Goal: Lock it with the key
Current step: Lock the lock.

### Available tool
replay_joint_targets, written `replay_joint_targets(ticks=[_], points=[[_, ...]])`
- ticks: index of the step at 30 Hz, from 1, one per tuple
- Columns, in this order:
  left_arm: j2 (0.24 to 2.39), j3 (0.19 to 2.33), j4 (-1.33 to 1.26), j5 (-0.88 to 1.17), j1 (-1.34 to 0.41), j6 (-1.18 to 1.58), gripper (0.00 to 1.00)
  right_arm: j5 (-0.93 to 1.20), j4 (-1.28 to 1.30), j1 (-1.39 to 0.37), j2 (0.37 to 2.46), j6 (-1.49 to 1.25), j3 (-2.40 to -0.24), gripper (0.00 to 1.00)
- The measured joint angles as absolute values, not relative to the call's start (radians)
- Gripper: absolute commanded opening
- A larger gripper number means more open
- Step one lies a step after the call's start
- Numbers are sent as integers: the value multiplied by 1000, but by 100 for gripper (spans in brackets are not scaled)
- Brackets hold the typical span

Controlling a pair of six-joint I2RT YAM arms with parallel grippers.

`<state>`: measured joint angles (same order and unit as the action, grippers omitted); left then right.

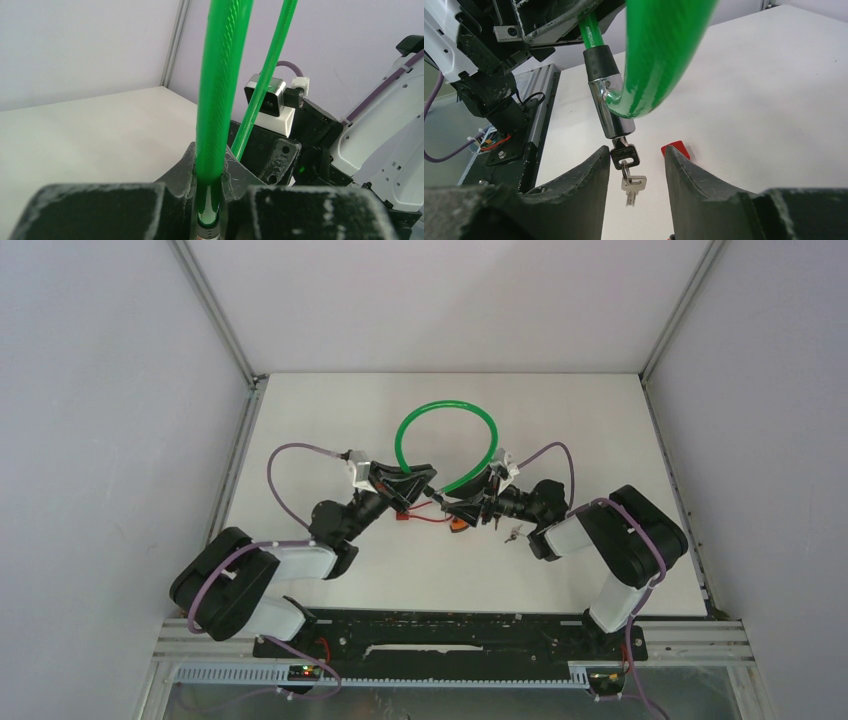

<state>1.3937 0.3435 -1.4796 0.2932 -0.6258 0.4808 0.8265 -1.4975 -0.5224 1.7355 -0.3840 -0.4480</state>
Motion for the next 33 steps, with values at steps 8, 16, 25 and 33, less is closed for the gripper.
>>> replay_joint_targets(ticks=[8,16,25,33], points=[[1394,352,-1479,316,-625,508,0,815,-1500,-522,1736,-384,-448,57],[1387,352,-1476,319,-625,522,0,816,-1505,-522,1736,-384,-448,55],[1382,361,-1470,319,-625,529,0,829,-1506,-535,1735,-379,-450,38],[1381,419,-1486,322,-629,554,0,853,-1494,-559,1735,-355,-450,17]])
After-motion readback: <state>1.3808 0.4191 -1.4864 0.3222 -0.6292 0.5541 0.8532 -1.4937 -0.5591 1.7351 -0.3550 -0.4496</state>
